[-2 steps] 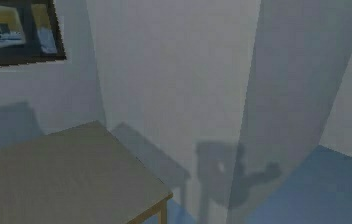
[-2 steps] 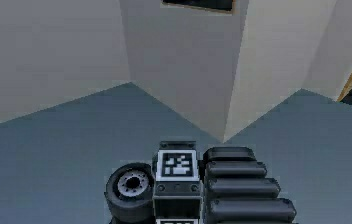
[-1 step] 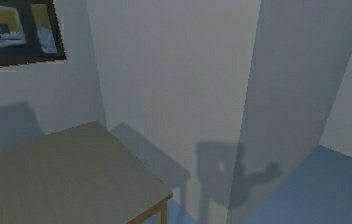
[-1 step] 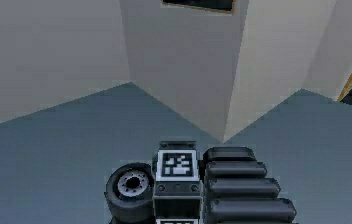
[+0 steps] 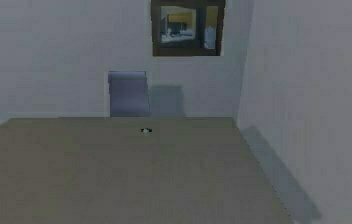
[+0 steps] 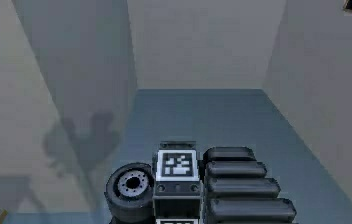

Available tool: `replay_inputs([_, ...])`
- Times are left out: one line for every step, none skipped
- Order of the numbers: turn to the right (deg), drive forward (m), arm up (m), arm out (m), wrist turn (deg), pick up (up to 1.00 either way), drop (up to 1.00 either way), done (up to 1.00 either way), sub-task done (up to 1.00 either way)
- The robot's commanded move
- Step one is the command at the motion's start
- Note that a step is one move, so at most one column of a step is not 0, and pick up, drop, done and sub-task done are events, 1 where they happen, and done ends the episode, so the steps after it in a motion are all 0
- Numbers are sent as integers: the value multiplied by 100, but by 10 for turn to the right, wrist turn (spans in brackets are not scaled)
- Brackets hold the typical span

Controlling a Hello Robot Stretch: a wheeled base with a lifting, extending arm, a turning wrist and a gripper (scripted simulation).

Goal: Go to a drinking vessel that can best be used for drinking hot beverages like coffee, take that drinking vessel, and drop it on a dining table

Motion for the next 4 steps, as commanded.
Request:
replay_inputs([0, 10, 0, 0, 0, 0, 0, 0, 0])
replay_inputs([-450, 0, 0, 0, 0, 0, 0, 0, 0])
replay_inputs([-450, 0, 0, 0, 0, 0, 0, 0, 0])
replay_inputs([-150, 0, 0, 0, 0, 0, 0, 0, 0])
